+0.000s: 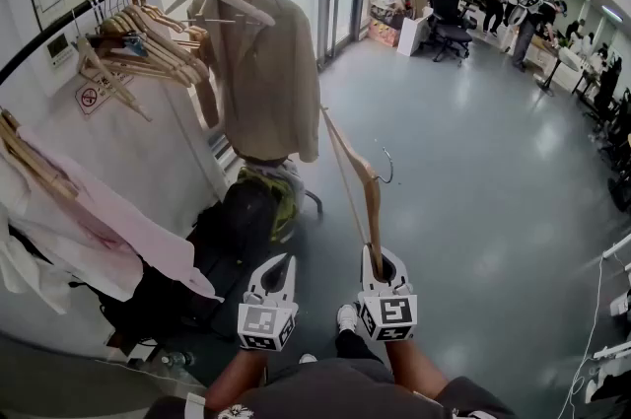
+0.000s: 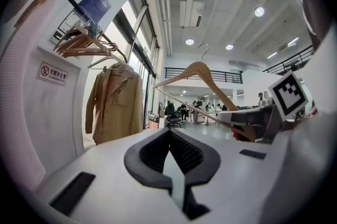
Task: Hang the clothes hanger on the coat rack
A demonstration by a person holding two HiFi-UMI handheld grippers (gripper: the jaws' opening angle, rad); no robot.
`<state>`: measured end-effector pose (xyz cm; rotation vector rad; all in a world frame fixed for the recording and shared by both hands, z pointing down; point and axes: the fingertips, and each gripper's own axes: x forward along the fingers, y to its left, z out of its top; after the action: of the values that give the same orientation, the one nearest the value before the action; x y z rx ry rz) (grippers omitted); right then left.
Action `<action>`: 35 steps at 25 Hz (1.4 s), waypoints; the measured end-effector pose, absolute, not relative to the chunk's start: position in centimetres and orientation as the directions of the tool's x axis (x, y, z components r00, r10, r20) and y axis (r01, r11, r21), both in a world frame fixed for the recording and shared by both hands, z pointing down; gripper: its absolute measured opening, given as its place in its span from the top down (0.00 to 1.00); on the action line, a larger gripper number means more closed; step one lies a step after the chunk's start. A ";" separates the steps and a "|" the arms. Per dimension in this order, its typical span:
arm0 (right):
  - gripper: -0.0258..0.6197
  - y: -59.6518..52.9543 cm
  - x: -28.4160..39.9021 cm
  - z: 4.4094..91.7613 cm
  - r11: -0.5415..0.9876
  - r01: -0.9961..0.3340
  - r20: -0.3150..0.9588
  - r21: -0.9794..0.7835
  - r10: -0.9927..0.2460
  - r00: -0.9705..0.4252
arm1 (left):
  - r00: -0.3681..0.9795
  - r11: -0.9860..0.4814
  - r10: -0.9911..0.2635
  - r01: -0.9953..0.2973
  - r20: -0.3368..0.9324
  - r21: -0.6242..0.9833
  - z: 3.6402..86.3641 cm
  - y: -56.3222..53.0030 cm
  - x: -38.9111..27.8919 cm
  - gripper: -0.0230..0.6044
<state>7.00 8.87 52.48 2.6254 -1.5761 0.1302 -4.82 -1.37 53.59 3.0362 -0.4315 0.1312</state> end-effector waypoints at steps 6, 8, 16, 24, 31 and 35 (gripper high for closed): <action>0.94 5.9 10.5 52.7 -0.409 -0.912 0.124 0.032 -0.904 0.410 | 0.935 -0.935 -0.340 -0.348 0.100 0.068 53.6 -3.8 -2.3 0.95; 0.94 4.6 12.3 52.6 -0.383 -0.923 0.125 0.033 -0.915 0.384 | 0.924 -0.925 -0.369 -0.375 0.098 0.060 53.3 -5.1 -1.2 0.95; 0.94 -0.1 15.6 51.9 -0.207 -0.977 0.140 0.044 -0.967 0.211 | 0.840 -0.840 -0.532 -0.539 0.108 0.059 52.4 -9.5 1.6 0.95; 0.94 -5.0 16.7 52.2 -0.023 -1.000 0.173 0.020 -0.985 0.026 | 0.749 -0.752 -0.651 -0.659 0.123 0.034 52.0 -11.5 1.9 0.95; 0.93 -10.0 16.1 51.1 0.078 -0.997 0.202 0.023 -0.977 -0.072 | 0.696 -0.698 -0.707 -0.715 0.129 0.038 51.4 -13.7 0.9 0.95; 0.94 -13.8 15.3 50.6 0.100 -0.995 0.187 0.015 -0.978 -0.096 | 0.686 -0.685 -0.719 -0.727 0.115 0.047 51.9 -16.7 0.4 0.95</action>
<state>15.25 -13.79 50.63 2.0049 -2.2142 0.1723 0.38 -16.74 51.89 2.8020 -1.2043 0.1332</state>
